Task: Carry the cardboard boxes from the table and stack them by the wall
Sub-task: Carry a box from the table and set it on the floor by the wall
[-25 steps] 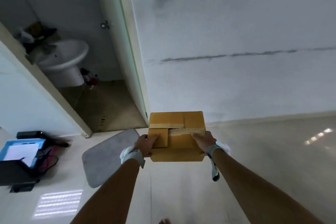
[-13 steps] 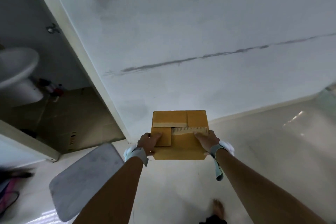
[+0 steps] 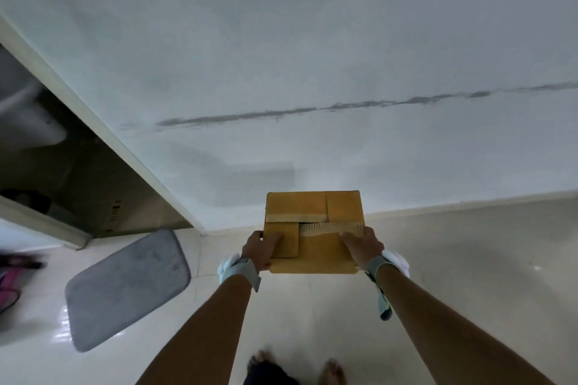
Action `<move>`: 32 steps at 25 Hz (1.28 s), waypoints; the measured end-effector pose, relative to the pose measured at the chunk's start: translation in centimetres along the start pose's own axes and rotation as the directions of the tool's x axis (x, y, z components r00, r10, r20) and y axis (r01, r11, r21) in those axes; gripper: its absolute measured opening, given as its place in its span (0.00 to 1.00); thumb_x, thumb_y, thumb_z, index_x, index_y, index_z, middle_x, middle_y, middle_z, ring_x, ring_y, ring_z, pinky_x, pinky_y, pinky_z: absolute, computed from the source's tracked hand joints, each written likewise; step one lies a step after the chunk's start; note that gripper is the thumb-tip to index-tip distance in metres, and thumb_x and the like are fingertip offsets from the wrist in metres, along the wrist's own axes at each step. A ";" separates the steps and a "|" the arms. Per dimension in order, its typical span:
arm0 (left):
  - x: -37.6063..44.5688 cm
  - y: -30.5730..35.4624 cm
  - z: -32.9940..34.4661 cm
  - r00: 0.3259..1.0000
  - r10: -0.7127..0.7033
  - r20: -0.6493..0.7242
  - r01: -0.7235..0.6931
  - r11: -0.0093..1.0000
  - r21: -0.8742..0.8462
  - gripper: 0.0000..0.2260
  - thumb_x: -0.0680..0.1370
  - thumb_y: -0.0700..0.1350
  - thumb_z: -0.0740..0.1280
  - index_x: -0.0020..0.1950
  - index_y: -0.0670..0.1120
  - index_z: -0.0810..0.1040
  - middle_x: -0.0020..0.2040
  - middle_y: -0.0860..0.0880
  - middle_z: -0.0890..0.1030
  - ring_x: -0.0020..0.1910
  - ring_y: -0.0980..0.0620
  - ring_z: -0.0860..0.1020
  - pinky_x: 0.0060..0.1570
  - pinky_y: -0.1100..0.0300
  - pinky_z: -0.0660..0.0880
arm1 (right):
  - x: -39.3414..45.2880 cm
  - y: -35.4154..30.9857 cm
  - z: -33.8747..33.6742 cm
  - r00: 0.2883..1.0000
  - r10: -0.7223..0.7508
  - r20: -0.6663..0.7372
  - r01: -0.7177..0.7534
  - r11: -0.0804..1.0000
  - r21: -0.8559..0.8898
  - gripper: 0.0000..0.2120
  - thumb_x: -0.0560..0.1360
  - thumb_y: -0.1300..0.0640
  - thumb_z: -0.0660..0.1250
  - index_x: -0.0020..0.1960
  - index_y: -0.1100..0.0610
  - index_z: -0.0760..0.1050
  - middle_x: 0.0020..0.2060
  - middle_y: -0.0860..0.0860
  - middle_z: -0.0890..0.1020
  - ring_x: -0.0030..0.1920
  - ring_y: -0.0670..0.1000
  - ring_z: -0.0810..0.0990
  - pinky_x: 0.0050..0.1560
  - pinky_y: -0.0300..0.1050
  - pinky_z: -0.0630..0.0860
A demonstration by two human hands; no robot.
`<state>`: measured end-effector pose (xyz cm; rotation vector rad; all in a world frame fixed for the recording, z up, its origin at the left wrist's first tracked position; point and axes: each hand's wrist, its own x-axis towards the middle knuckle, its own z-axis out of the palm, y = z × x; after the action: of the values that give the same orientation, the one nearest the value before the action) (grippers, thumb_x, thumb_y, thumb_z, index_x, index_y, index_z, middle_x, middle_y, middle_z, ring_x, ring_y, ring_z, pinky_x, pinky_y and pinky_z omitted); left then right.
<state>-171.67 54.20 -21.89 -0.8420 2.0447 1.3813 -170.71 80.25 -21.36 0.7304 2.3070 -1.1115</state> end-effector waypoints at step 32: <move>46.2 -13.7 24.6 0.969 -0.216 0.116 0.199 0.970 0.142 0.31 0.71 0.61 0.70 0.71 0.50 0.72 0.65 0.44 0.78 0.61 0.40 0.77 0.60 0.41 0.77 | 47.7 20.4 16.2 0.962 0.253 0.100 -0.251 0.967 -0.038 0.32 0.74 0.43 0.71 0.72 0.57 0.66 0.65 0.61 0.76 0.63 0.65 0.75 0.59 0.51 0.72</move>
<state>-190.28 64.07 -71.69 -0.8588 1.8654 1.1457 -190.20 90.20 -71.09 0.9057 2.0695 -0.9781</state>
